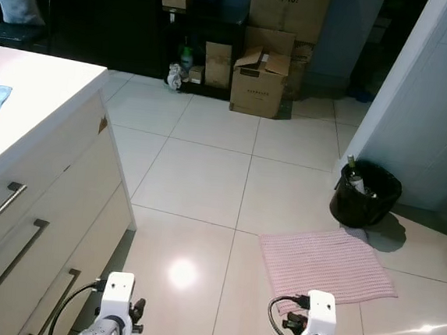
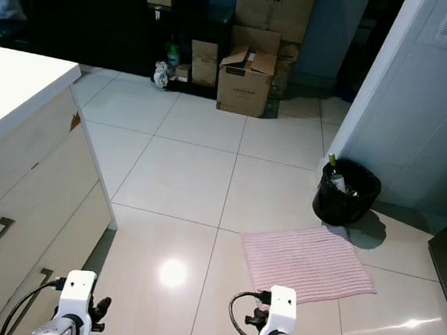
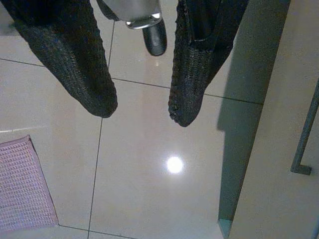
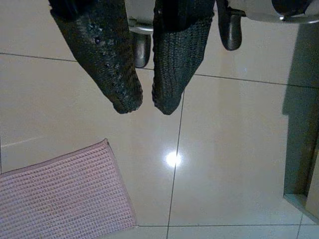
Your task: Kitchen organization
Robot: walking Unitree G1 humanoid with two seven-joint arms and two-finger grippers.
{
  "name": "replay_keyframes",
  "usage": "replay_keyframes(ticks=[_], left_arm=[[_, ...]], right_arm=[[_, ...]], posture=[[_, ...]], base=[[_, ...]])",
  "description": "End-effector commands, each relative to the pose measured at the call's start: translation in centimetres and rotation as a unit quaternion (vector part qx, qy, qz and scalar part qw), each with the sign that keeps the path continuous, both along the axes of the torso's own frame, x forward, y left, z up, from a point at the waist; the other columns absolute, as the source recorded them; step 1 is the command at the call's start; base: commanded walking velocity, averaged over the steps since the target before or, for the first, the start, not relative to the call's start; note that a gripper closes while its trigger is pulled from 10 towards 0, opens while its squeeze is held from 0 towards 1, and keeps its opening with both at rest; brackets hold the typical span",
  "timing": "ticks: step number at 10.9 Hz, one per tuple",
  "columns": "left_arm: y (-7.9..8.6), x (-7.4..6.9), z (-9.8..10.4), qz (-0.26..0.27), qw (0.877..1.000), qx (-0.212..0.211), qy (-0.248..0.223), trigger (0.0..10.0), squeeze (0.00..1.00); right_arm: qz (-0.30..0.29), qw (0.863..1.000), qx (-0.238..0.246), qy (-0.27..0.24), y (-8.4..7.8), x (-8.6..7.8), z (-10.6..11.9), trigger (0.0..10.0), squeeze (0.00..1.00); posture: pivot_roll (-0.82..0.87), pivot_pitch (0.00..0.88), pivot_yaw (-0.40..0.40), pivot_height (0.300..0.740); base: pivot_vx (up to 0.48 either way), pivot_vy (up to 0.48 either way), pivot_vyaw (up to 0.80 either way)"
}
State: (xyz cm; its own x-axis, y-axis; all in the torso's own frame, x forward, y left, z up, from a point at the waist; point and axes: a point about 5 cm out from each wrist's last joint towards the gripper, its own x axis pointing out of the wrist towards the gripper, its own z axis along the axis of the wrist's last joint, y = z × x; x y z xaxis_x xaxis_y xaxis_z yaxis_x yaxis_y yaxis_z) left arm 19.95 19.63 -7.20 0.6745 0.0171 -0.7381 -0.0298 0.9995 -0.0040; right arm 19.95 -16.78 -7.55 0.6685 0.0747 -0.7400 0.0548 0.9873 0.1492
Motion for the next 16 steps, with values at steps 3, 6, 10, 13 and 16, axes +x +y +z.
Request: replay_keyframes(ticks=[3,6,10,13,16], left_arm=[[0.0,-0.4,-0.2,0.005,1.000,0.000,0.002,10.0,0.00],[-0.1,-0.6,-0.3,0.005,1.000,0.000,0.003,10.0,0.00],[-0.1,-0.4,-0.2,0.002,1.000,0.001,-0.001,10.0,0.00],[0.0,-0.5,-0.2,0.000,1.000,0.003,0.000,10.0,0.00],[0.2,-0.6,-0.2,0.001,1.000,0.005,0.000,10.0,0.00]], right_arm=[[0.000,1.000,-0.004,0.002,-0.2,-0.1,0.0,10.0,0.00],[0.008,1.000,-0.001,0.003,0.1,-0.1,-0.1,10.0,0.00],[0.008,1.000,0.008,0.003,0.5,-0.4,-0.2,10.0,0.00],[0.004,1.000,0.014,0.002,0.8,-0.5,-0.3,10.0,0.00],[0.004,1.000,0.017,0.002,0.9,-0.6,-0.3,10.0,0.00]], posture=[[0.13,0.000,-0.015,0.740],[0.13,0.000,-0.010,0.740],[0.13,0.000,0.002,0.740],[0.13,0.000,0.008,0.740],[0.14,0.000,0.011,0.740]], base=[[0.000,0.000,0.80],[0.000,0.000,0.80],[0.000,0.000,0.80],[0.000,0.000,0.80],[0.000,0.000,0.80]])
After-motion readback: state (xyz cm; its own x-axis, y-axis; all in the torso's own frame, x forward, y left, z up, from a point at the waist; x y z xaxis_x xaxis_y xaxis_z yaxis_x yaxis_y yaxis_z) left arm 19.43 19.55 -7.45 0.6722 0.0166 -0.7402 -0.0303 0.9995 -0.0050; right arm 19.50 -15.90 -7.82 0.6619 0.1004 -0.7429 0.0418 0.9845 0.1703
